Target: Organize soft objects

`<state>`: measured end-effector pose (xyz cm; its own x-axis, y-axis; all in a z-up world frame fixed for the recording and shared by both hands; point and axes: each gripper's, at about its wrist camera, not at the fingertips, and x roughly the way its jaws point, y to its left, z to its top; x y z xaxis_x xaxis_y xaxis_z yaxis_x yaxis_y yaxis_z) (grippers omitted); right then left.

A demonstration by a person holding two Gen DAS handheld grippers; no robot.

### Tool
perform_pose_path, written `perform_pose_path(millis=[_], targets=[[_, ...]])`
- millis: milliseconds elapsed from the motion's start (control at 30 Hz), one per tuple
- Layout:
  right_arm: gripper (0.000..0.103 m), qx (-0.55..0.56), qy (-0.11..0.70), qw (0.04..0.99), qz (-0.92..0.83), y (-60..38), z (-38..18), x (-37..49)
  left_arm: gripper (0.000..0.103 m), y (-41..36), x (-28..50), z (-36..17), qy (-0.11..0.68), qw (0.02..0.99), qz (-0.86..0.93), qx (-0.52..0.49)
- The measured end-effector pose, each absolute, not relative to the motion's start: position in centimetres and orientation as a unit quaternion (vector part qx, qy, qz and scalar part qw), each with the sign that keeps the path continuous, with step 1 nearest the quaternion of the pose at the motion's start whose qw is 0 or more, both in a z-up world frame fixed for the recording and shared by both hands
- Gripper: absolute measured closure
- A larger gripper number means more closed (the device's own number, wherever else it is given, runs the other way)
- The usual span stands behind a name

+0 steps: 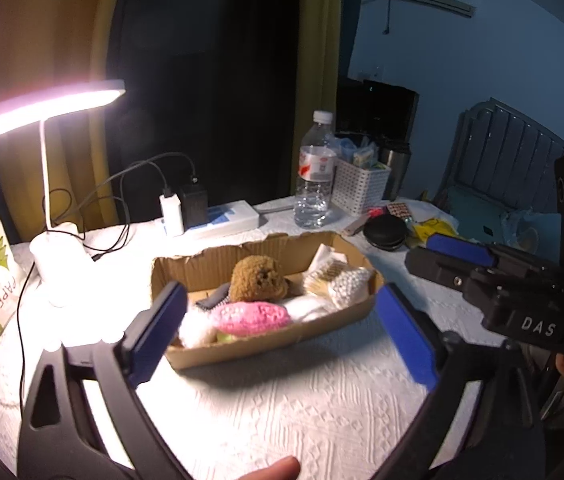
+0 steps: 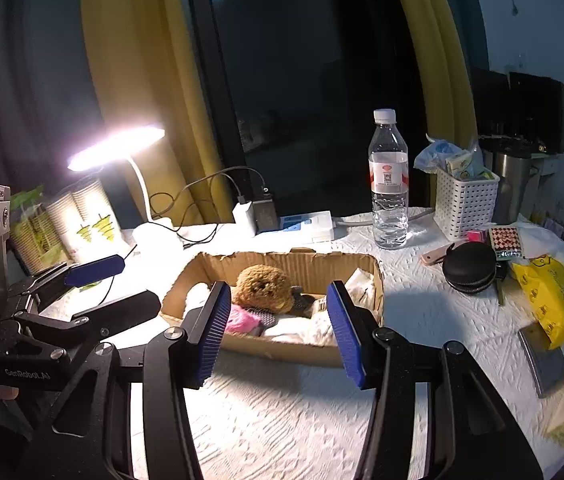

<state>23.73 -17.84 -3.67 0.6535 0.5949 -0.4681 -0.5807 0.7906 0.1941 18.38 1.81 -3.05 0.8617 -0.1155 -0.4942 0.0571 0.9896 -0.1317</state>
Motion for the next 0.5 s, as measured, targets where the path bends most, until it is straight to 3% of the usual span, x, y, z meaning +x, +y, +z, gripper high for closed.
perform_pose_path(millis=[500], targets=[[0.05,0.003,0.244,0.916,0.318,-19.4,-3.1,17.3,0.004,0.5,11.7,-2.8,0.242,0.967,-0.052,-0.054]])
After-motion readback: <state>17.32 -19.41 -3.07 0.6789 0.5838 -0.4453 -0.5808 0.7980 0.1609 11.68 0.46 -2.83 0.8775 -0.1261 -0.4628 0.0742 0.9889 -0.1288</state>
